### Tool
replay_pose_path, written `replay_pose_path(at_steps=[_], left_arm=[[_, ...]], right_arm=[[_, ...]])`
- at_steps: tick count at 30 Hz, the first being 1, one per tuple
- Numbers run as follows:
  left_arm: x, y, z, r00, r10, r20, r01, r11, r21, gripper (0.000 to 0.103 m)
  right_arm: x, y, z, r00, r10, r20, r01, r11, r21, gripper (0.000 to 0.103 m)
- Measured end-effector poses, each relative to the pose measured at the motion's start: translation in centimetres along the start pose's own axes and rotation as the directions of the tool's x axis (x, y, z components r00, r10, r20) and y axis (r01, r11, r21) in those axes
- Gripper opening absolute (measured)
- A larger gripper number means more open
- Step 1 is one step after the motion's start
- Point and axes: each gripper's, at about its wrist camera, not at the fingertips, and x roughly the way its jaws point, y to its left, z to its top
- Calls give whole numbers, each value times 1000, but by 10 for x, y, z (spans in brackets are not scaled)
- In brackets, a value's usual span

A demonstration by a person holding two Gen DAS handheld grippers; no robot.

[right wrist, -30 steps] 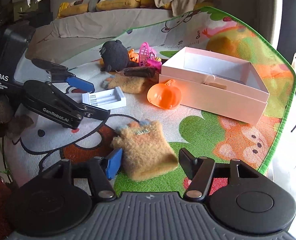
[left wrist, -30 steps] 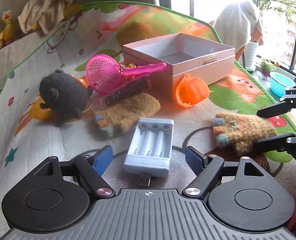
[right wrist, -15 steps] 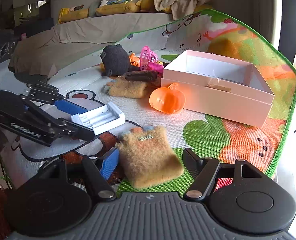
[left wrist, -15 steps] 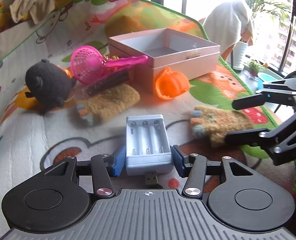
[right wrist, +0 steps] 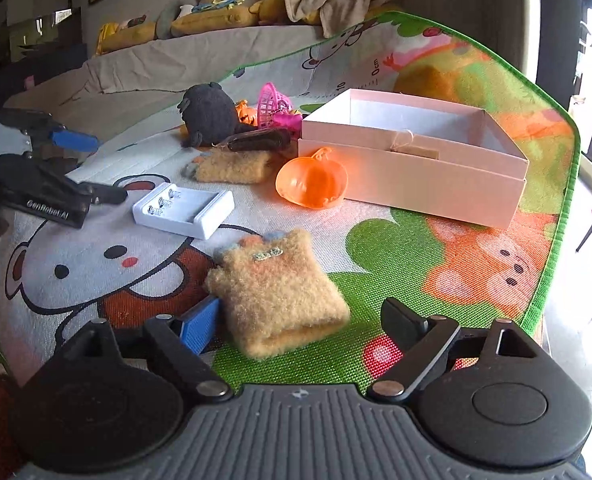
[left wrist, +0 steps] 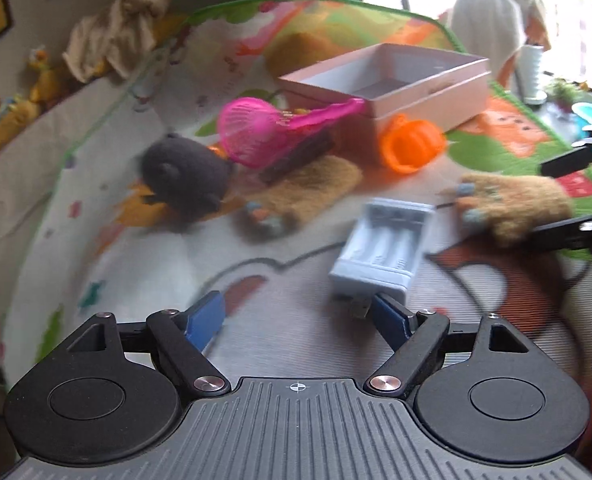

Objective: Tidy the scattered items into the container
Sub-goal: 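Close the left tool on the white battery charger and lift it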

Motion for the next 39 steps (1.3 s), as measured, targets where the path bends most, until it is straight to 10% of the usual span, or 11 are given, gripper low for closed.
replay_pose_path(at_steps=[3,7,12,27,39], left_arm=[[8,27,0,977,212,-14,-212,977,-20,92],[-9,41,5,999,5,36,3,972,-237,96],[-11,-11,20,984,-146,103,168,950,-262,100],[20,-29,15,997,82,-3,-81,984,-161,102],[42,14,17,992,-122,-26,113,969,-219,102]], right_arm=[[1,-1,1,1000,0,-3,0,1000,10,92],[2,0,1,1000,1,-5,-1,1000,14,98],[2,1,1,1000,-1,-4,1,1000,9,101],[6,-6,3,998,43,-44,-41,998,52,103],[7,0,2,998,21,-56,-21,1000,5,103]])
